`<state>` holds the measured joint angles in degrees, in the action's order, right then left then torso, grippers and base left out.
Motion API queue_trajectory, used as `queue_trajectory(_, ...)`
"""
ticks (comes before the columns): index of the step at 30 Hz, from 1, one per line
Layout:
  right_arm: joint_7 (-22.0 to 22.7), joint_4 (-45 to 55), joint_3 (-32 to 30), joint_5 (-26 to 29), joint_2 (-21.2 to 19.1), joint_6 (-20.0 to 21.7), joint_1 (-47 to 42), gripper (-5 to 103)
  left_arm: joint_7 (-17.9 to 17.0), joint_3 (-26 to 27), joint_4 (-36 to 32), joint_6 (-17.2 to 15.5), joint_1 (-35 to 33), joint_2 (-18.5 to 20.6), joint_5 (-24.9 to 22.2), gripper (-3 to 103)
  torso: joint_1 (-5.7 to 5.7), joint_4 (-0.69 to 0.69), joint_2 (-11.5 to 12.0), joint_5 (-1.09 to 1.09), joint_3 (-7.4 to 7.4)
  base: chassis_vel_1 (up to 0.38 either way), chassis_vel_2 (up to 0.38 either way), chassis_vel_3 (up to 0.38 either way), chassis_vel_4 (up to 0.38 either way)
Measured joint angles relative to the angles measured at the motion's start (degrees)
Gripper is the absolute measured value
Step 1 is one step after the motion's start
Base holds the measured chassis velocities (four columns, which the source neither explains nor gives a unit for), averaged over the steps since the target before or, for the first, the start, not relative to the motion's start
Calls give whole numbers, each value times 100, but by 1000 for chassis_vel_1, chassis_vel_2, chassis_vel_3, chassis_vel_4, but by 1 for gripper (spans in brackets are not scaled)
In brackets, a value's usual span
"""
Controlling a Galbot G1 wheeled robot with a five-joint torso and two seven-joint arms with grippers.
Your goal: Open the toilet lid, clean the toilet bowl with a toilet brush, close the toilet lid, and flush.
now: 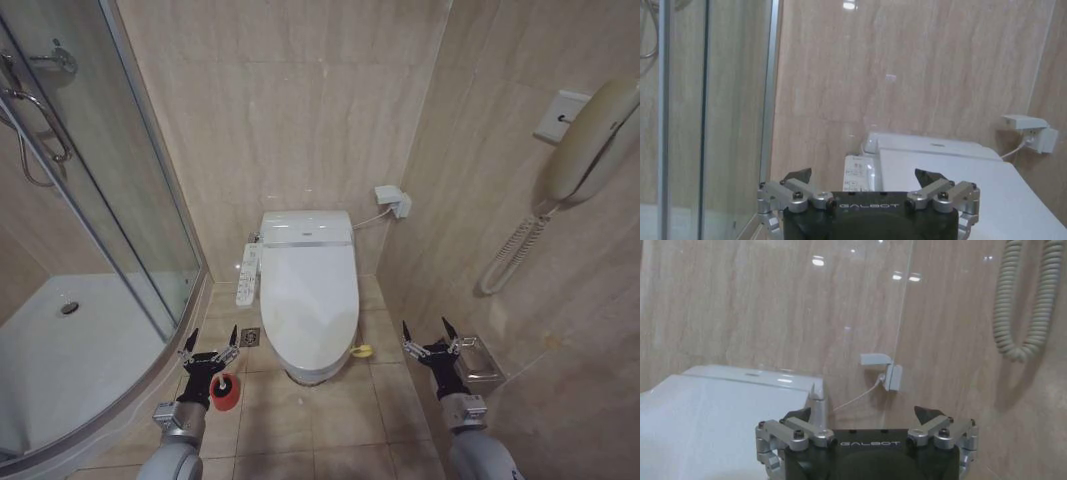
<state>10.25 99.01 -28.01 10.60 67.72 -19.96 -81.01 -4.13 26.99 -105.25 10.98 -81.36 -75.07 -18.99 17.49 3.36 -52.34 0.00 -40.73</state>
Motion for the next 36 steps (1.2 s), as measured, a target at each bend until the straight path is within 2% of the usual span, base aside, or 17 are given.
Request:
queue_trajectory(13, 0, 0, 0, 0, 0, 0, 1, 100, -1, 1, 0, 0, 0, 0, 0, 100, 3, 0, 2, 0, -1, -59, 60, 79, -62)
queue_trajectory(36, 0, 0, 0, 0, 0, 0, 2, 100, 0, 1, 0, 0, 2, 0, 0, 100, 6, -1, 1, 0, -1, 38, -39, -45, 33)
